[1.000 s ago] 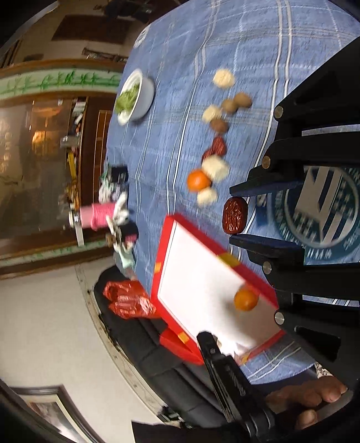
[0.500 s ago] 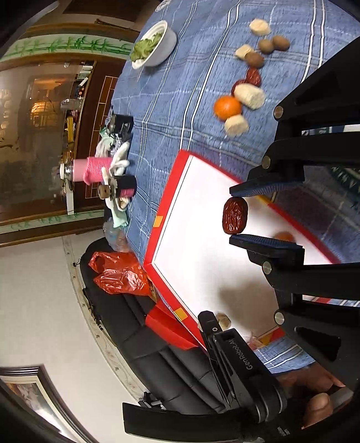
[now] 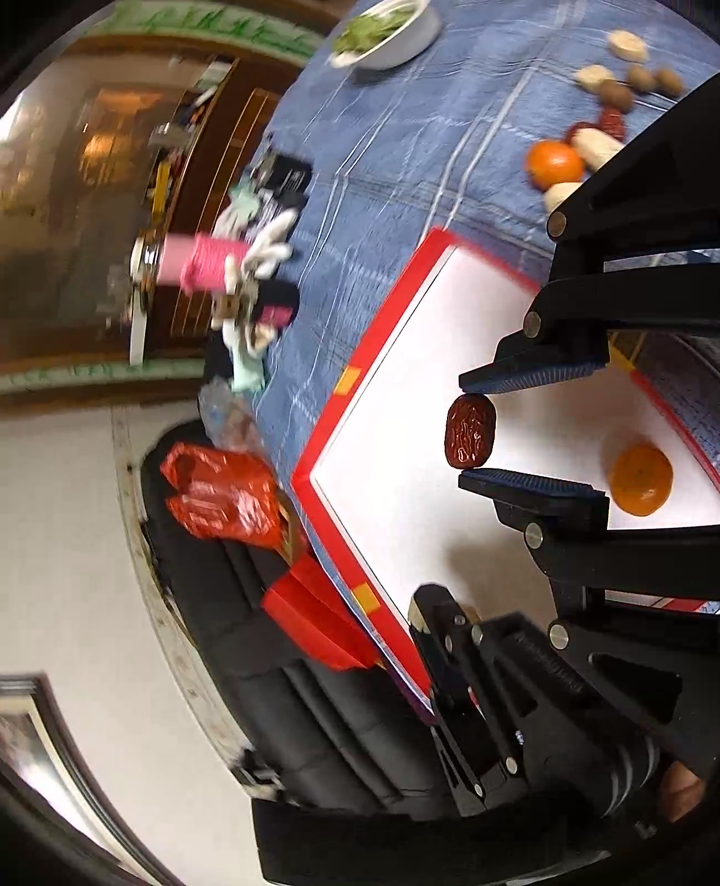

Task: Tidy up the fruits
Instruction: 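Carry the red date and the white yam chunk over the white tray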

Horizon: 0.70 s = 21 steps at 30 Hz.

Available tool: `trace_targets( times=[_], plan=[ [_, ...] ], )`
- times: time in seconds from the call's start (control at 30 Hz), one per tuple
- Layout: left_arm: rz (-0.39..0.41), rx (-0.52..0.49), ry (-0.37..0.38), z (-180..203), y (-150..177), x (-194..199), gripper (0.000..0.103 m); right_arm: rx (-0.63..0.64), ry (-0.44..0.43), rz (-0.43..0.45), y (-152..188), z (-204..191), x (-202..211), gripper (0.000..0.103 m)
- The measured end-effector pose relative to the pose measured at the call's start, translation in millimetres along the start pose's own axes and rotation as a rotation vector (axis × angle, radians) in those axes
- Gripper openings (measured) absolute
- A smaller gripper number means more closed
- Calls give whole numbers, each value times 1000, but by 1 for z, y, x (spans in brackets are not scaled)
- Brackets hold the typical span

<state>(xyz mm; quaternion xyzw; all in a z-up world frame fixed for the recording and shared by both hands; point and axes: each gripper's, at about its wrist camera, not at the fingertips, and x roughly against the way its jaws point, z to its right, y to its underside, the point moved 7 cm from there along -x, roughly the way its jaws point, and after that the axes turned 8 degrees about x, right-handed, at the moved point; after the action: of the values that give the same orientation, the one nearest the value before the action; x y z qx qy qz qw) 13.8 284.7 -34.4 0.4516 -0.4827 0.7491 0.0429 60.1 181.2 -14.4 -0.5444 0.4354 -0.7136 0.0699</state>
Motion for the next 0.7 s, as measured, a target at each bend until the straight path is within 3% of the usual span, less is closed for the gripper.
trace_targets(
  times=[0.27,0.47,0.7],
  plan=[
    [4,-22,-102,2,0,-5,17,-63,-80,-2,15,16,-16,28],
    [9,-35,-120,9,3,-5,17,-127,-81,6,21,33,-17,28],
    [6,-50,-130,12,5,-7,17,-116,-88,-6,25,28,-19,28]
  ],
)
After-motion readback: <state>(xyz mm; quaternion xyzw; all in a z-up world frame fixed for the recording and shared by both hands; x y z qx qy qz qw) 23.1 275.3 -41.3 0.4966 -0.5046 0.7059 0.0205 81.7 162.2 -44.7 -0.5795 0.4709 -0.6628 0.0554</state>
